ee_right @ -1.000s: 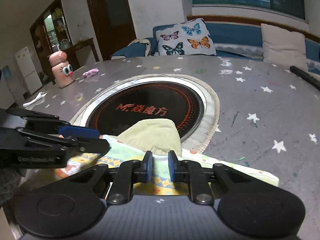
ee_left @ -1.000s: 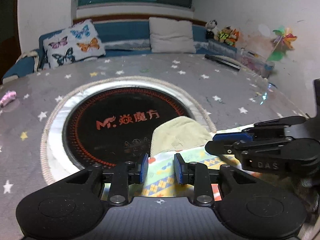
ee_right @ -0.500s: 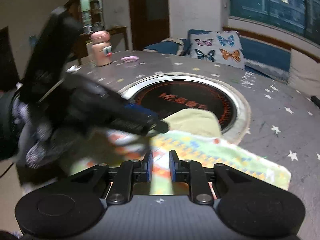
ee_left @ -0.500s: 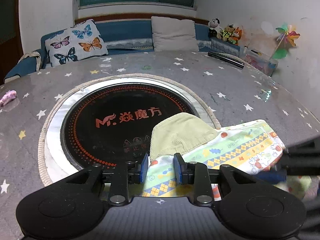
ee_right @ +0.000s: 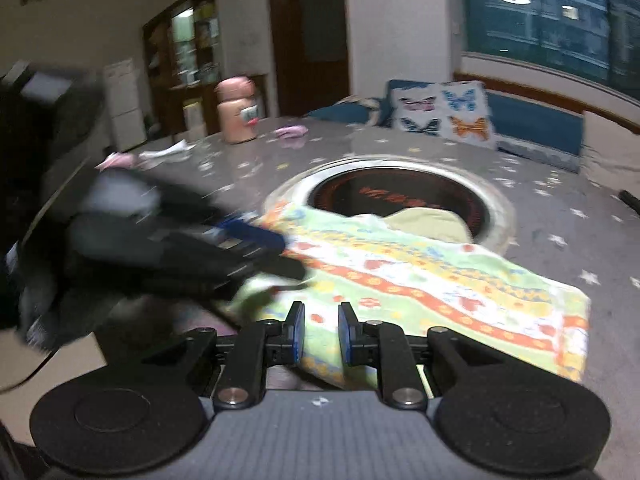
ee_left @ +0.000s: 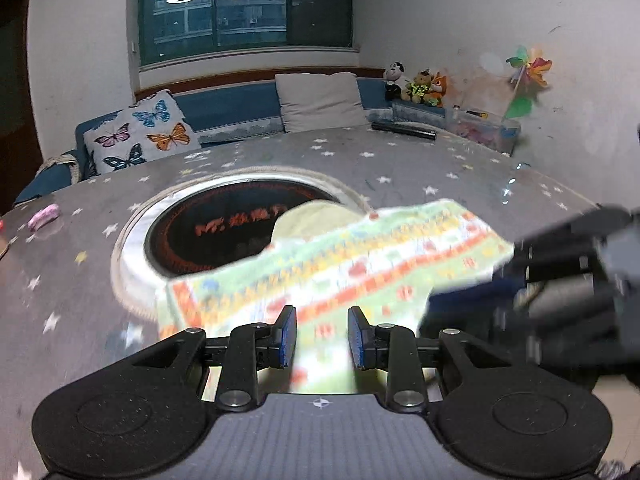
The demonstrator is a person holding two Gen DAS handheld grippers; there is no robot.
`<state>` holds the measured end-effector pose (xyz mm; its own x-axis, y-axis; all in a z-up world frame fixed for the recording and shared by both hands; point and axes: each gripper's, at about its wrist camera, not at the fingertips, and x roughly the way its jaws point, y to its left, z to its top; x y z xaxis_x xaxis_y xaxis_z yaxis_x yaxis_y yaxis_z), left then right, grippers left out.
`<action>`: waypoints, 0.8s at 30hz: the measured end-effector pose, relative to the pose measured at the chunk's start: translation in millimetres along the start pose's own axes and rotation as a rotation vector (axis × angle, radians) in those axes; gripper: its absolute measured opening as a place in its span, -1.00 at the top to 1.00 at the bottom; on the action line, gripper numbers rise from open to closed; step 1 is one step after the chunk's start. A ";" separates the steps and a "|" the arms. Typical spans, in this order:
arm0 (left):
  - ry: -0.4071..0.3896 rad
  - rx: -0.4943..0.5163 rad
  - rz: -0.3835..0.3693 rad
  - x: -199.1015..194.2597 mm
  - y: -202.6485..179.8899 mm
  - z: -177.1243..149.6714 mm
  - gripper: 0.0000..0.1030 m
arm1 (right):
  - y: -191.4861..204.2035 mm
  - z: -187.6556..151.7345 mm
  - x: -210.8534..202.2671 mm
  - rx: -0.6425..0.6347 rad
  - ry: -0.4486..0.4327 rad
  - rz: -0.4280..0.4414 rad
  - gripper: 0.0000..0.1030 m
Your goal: Fold clothes
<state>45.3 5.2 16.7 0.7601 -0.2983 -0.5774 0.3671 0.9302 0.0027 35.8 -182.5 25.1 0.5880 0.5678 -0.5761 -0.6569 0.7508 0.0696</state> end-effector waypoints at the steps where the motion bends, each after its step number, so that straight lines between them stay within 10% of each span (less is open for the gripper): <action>1: -0.001 -0.003 0.005 -3.0 -0.7 -4.8 0.41 | -3.6 -2.2 -1.4 0.017 0.000 -0.013 0.67; 24: 0.024 -0.164 0.075 -10.2 42.1 -20.2 0.38 | -83.4 -29.7 -17.1 0.267 0.013 -0.236 0.72</action>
<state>42.2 51.7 6.2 0.7684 -0.2237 -0.5996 0.2159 0.9726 -0.0861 66.5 -264.8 4.9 0.7017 0.3647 -0.6121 -0.3558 0.9237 0.1424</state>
